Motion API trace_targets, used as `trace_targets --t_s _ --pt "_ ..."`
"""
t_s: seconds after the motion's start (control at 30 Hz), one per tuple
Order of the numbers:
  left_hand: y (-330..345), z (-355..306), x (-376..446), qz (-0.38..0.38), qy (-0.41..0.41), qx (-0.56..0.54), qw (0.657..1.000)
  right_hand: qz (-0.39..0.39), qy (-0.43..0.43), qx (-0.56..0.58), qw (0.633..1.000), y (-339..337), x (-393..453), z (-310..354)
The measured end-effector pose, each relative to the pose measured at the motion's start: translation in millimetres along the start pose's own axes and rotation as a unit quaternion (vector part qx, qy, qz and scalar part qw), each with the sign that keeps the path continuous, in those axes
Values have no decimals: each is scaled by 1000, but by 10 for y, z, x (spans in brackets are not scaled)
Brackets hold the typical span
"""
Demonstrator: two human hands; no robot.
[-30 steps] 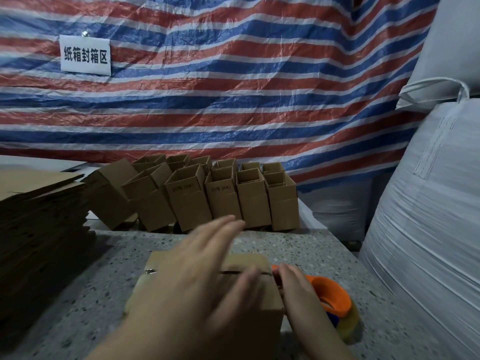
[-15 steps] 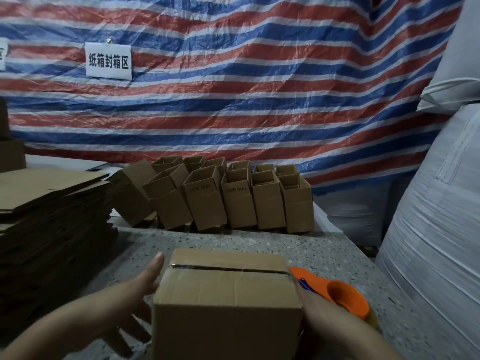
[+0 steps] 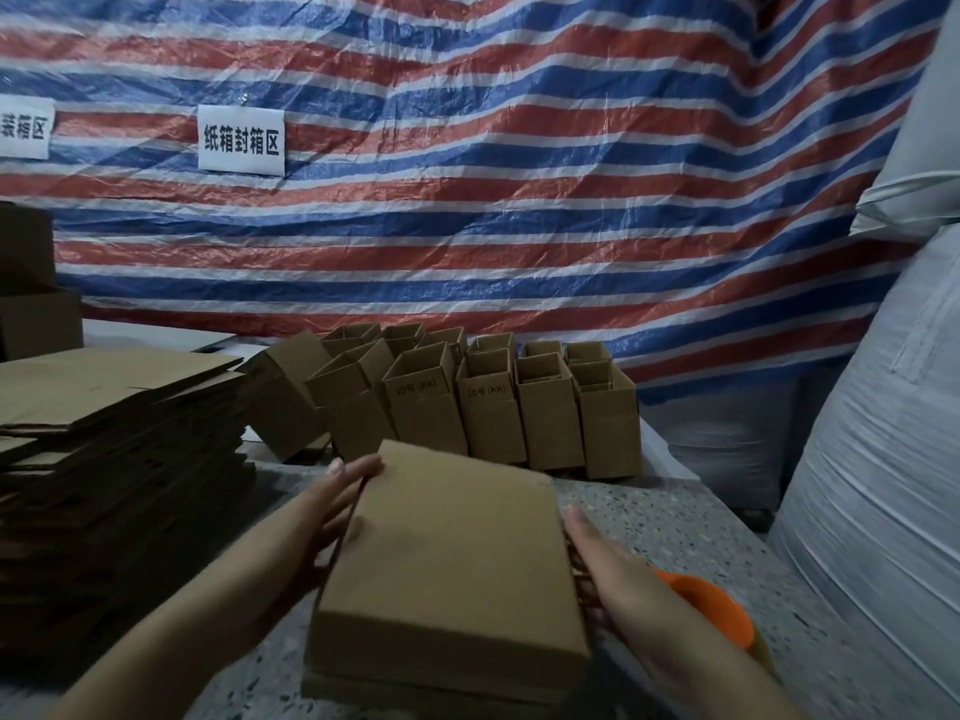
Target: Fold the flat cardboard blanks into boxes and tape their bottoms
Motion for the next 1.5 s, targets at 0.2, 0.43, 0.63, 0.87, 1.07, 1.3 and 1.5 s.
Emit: trace_targets --t_s 0.2,0.43,0.63,0.87,1.07,1.3,1.5 --pt "-85 28 44 -73 22 -19 997 -66 -133 -2 989 84 189 -87" --pt "-153 162 149 -104 34 -33 993 -59 -187 -46 979 226 348 -147" --pt "-231 435 144 -39 6 32 999 -73 -146 -48 985 283 456 -363" --pt "-345 517 179 25 -21 75 997 -88 -151 -38 984 291 581 -362" --pt "-479 439 198 -65 49 54 995 -87 -183 -42 978 523 850 25" --pt "-689 615 130 -247 67 65 965 -130 -147 -169 966 1164 1036 -109" --pt "-949 663 306 -391 27 117 913 -49 -139 -202 968 1580 1221 -189"
Point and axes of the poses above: each hand's wrist, its own x-axis towards the middle knuckle, its own y-axis out of the palm, z = x × y, the point moved 2 cm from there along x, towards the middle knuckle, and after that the axes turned 4 degrees about x, right-handed, at the moved point
